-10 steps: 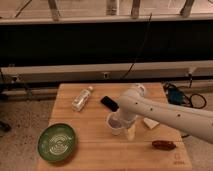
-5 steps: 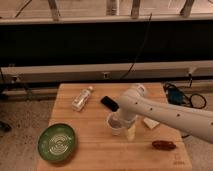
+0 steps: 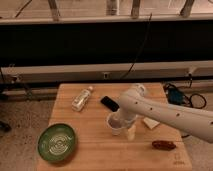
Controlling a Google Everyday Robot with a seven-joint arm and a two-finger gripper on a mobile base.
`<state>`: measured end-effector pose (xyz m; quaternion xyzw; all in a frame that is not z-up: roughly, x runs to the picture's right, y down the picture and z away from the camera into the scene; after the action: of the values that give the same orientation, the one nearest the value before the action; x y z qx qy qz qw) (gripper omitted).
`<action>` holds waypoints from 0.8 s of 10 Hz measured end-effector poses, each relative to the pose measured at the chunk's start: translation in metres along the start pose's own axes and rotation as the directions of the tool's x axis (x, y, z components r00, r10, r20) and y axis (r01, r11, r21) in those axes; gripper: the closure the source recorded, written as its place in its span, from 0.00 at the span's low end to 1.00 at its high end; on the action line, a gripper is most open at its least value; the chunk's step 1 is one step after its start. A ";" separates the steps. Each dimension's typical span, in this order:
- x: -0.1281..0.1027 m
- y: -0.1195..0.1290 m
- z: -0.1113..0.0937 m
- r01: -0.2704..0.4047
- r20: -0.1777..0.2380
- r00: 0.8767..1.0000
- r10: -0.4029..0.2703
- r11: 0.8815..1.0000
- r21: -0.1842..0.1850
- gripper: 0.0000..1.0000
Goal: Pick up the ceramic cup
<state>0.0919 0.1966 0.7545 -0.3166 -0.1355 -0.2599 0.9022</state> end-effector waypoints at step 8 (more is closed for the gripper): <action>0.002 0.001 0.003 0.007 0.003 1.000 -0.007 1.000 -0.006 0.20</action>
<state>0.0938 0.1981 0.7575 -0.3192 -0.1373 -0.2629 0.9001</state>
